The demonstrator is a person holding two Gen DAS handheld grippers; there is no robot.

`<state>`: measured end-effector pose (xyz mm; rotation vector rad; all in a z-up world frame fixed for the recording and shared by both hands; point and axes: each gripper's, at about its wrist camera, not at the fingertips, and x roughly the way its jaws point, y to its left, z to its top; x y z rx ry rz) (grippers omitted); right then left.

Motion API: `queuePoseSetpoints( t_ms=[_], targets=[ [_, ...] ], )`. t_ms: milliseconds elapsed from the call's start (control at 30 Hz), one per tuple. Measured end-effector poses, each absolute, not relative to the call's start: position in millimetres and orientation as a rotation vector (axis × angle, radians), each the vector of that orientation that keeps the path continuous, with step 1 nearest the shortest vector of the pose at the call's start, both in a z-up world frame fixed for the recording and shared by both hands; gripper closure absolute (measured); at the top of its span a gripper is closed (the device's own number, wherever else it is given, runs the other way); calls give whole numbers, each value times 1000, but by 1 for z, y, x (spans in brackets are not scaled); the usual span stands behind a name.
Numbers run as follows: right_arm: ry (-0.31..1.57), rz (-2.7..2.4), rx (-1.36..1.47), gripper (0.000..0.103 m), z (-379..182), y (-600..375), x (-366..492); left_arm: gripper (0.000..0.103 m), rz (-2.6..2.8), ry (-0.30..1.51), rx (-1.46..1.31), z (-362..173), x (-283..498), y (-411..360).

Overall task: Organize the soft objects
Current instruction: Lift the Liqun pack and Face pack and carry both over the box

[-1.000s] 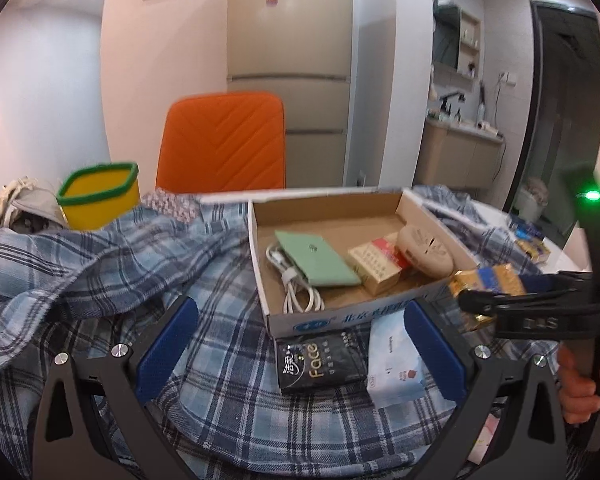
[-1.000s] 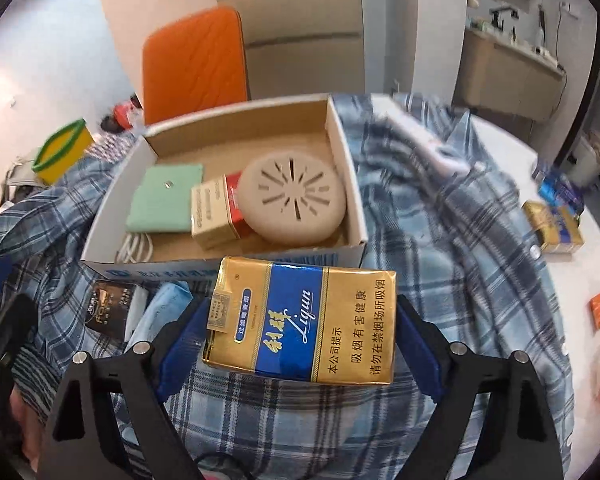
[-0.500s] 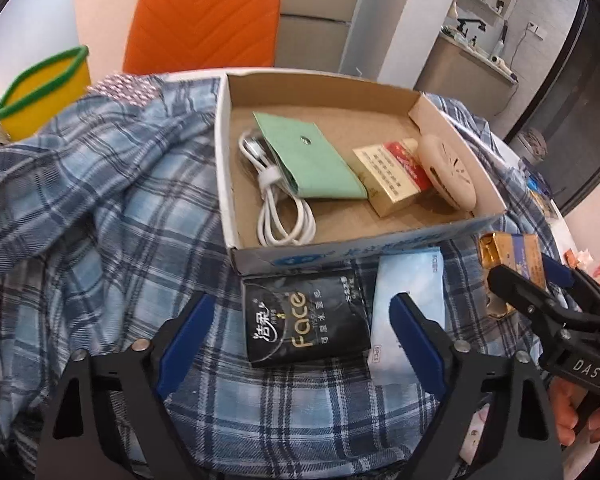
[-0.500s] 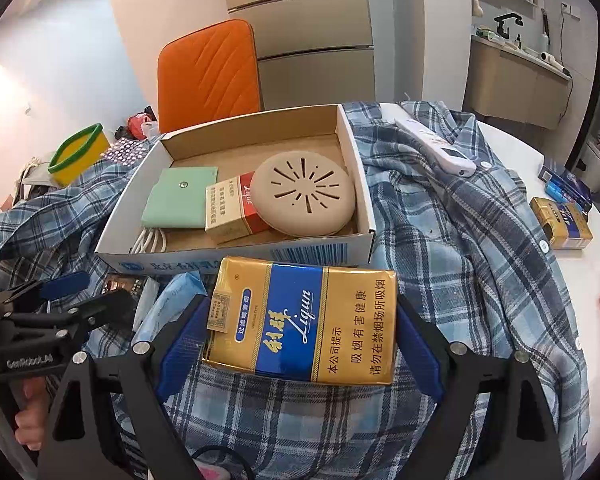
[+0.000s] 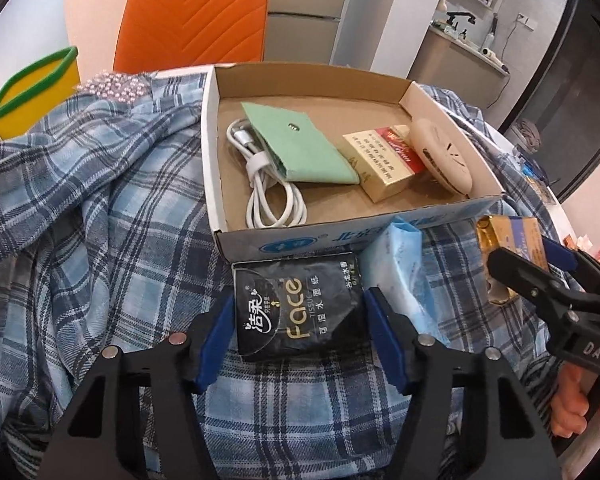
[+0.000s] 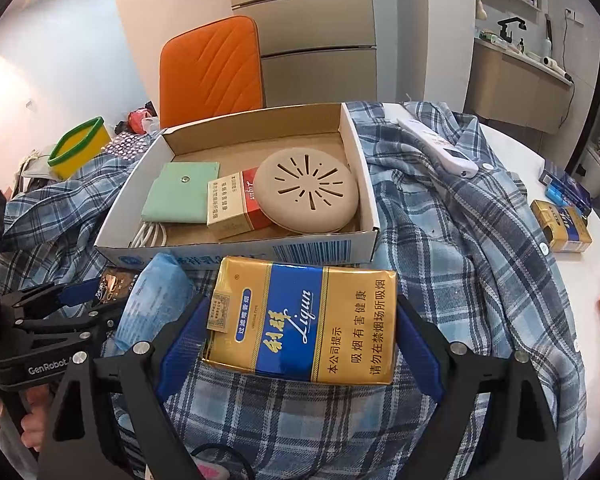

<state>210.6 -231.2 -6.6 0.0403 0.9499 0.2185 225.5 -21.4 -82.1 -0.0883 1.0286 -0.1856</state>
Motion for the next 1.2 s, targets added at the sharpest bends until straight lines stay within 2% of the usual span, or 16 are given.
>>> queuePoseSetpoints(
  t_ms=[200, 533, 1200],
  targets=[
    [925, 222, 44, 13, -3, -232, 207, 41, -186, 828, -35, -59, 198, -25],
    [736, 257, 11, 13, 25, -224, 183, 41, -198, 500, -43, -22, 153, -17],
    [535, 236, 19, 13, 63, -228, 158, 41, -136, 281, 40, 15, 118, -25]
  ],
)
